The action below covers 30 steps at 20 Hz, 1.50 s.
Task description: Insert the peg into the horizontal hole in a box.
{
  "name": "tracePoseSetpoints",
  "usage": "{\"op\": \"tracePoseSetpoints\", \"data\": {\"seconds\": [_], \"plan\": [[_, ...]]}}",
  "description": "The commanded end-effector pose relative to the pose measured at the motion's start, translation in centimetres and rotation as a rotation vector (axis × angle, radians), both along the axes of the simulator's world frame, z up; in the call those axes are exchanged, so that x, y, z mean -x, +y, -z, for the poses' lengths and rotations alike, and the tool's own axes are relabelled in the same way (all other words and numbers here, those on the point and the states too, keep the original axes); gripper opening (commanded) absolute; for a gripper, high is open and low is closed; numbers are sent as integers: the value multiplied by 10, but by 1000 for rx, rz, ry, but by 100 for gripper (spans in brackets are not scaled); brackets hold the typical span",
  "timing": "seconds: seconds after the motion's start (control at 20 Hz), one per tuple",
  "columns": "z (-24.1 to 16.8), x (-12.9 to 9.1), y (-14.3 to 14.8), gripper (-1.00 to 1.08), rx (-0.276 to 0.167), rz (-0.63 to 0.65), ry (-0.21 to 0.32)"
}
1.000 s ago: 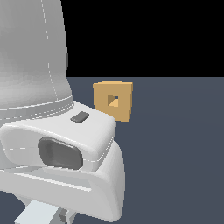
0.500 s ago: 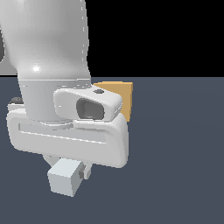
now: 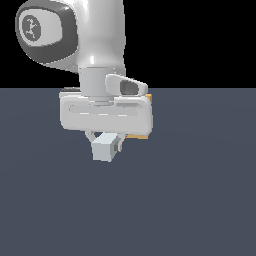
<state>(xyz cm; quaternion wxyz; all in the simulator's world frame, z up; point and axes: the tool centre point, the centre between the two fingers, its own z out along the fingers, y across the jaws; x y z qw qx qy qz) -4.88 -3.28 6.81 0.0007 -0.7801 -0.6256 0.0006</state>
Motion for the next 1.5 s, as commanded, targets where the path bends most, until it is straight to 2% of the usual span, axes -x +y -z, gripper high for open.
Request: {"op": "tracePoseSetpoints", "data": {"seconds": [0.0,0.2,0.45,1.2,1.45], "plan": [[-8,-6,23,-100,0,2,-2],[-16,-14,50,-100,1,2,-2],[-22,-20,68,-100,1,2,-2],[-23,-22,71,-100,0,-1,-1],[-23,-25,85,-100,0,-1,-1]]}}
